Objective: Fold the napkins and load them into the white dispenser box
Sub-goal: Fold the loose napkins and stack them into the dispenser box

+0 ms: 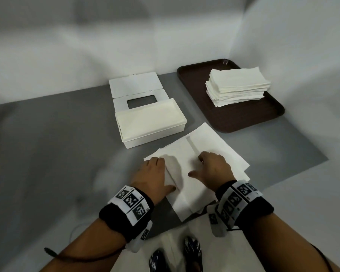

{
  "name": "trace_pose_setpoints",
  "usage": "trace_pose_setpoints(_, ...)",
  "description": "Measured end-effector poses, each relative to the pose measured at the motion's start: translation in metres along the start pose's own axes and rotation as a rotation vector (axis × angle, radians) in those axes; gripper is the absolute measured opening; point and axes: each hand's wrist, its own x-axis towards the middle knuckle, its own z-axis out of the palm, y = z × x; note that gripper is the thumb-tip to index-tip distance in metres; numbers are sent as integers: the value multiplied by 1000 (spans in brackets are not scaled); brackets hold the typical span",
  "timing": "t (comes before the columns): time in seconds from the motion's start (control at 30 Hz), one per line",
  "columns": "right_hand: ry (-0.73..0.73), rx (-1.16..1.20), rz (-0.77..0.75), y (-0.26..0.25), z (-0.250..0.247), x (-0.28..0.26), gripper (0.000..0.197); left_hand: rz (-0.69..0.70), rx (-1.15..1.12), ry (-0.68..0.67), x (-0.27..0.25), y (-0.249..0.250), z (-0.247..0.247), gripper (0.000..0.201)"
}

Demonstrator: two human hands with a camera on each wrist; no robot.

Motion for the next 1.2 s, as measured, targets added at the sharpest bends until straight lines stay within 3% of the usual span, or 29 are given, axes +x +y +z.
trace_pose_setpoints(0.13, 84, 148, -84, 3, 0, -4, 15, -11, -33, -1, 0, -3, 0, 91)
trace_pose_setpoints(0.23, 95, 282, -190, 3, -7, -13, 12, -13, -206, 84, -6, -2, -9, 111)
trace_pose_setpoints(0.37, 92, 343, -286, -5, -24, -31, 9, 112, -297, 337, -9, -6, -35, 119)
trace_pose_setpoints(0.47, 102, 371, -300, -11, -33, -44, 6, 126, -499, 326, -6, -15, -51, 123)
trace_pose_setpoints(0.57, 85, 379, -318, -15, -48, -53, 6, 76, -611, 173, -7, -22, -65, 110)
trace_pose_setpoints(0.7, 49, 393, -350, -17, -66, -48, 9, 122, -655, 91, -4, -32, -76, 60)
trace_pose_setpoints(0.87, -36, 620, -327, -15, -70, -25, 7, 162, -740, 188, 3, -35, -84, 19)
trace_pose_setpoints(0.97, -179, 785, -226, -9, -71, -3, 15, 103, -782, 276, 11, -43, -87, 17)
trace_pose_setpoints(1.1, -362, 900, -99, -8, -71, 35, 19, -27, -929, 319, 25, -53, -92, 31)
trace_pose_setpoints(1.2, -339, 929, -130, -17, -75, 65, 18, -109, -933, 371, 38, -54, -93, 38)
